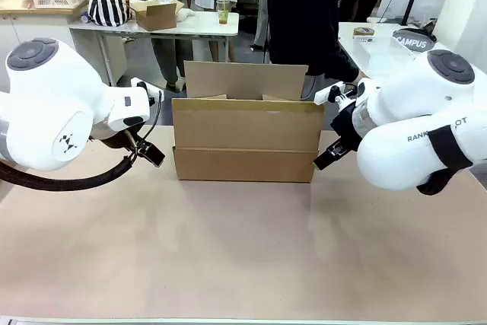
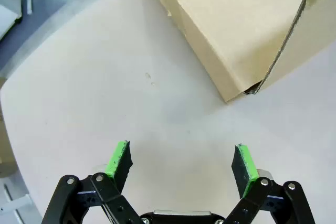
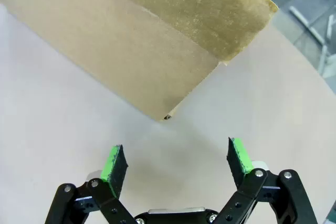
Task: Pack the gift set into the box.
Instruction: Place both hands on the side flaps of the Package Box and spread them outward.
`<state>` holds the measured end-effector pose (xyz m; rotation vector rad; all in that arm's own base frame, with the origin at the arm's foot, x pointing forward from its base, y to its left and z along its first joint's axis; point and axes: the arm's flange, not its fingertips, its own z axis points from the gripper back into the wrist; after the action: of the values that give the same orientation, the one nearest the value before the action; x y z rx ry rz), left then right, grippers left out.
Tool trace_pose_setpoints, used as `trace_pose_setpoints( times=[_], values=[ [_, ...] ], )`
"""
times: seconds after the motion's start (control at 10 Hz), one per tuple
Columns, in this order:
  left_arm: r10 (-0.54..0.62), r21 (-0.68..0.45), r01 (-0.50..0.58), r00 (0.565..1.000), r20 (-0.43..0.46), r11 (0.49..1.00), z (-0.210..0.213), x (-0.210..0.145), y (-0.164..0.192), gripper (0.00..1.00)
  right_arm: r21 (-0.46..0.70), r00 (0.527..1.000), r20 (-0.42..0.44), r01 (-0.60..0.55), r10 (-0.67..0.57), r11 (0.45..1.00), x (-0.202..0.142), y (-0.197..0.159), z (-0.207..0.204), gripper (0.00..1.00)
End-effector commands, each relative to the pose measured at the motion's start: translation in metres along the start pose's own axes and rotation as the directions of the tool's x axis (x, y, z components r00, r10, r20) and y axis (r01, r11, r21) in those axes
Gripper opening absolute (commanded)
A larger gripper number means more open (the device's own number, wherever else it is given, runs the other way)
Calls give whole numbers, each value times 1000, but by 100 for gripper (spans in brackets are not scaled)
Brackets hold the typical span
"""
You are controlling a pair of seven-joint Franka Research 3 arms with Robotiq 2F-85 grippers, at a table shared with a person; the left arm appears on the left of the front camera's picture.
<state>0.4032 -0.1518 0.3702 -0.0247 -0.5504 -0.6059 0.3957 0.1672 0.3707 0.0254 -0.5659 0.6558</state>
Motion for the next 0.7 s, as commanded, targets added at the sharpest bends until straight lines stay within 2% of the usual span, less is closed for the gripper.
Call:
trace_pose_setpoints(
  times=[0.0, 0.6],
  values=[
    [0, 0, 0, 1000, 0, 1000, 0, 0, 0, 100, 0, 1000, 0, 0, 0, 1000, 0, 0, 0, 100],
    [0, 0, 0, 1000, 0, 1000, 0, 0, 0, 100, 0, 1000, 0, 0, 0, 1000, 0, 0, 0, 100]
  ],
)
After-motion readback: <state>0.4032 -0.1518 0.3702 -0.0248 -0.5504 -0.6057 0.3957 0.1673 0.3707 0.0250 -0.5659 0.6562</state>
